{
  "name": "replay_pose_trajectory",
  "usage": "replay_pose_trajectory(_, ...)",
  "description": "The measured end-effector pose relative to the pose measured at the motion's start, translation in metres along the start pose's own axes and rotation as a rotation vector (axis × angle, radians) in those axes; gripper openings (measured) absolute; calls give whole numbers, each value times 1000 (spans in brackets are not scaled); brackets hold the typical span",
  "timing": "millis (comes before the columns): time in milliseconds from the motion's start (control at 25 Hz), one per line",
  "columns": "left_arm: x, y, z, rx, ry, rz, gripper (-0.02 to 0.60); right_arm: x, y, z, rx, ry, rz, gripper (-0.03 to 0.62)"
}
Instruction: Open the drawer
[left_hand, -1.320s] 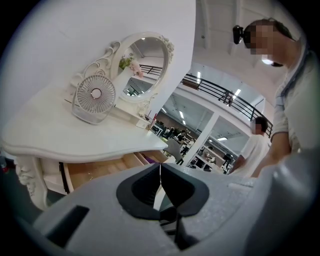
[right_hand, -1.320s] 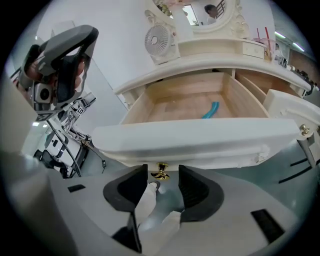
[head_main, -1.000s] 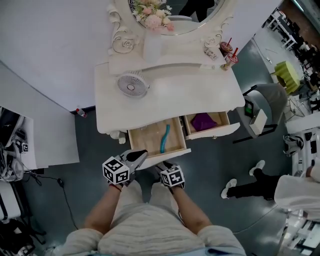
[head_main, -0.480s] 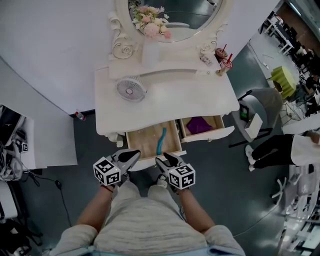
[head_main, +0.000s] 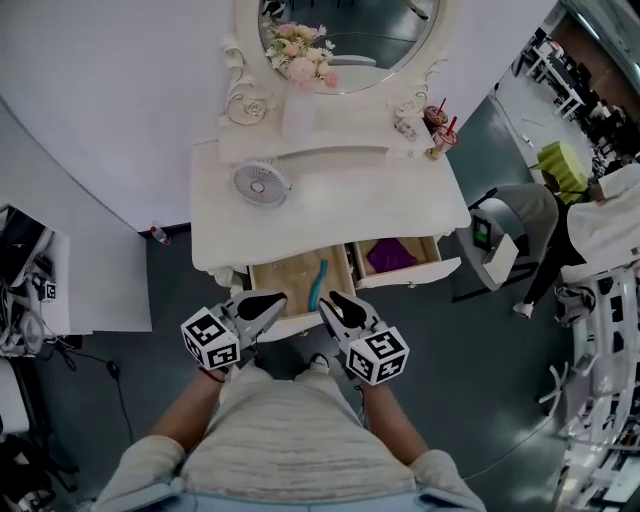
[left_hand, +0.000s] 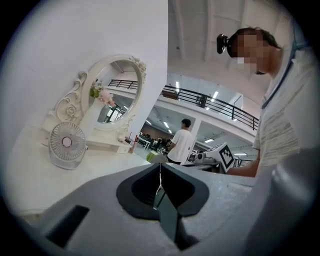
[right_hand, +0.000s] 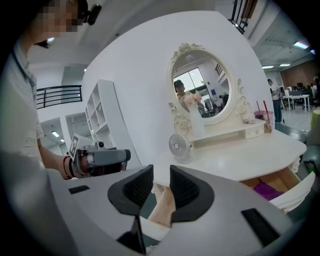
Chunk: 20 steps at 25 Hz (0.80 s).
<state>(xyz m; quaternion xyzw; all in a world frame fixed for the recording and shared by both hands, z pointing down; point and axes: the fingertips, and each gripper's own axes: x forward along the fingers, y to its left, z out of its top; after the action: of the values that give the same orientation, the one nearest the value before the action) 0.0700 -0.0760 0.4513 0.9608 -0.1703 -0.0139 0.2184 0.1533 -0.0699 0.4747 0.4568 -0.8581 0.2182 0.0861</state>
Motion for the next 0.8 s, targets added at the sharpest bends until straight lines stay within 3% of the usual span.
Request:
replay_pose_trajectory(80,1,-7,11,2,-18,-18,15,-8,5,19,-24,-59,-3,53)
replay_pose_trajectory(240,1,-17,33,18,-52,-37,15,-19,14,48,-55,-138,5,17)
replay_pose_trajectory(800,-3,-42,67,89,-98,-82,15,-28,44,90,-111,-227,50,9)
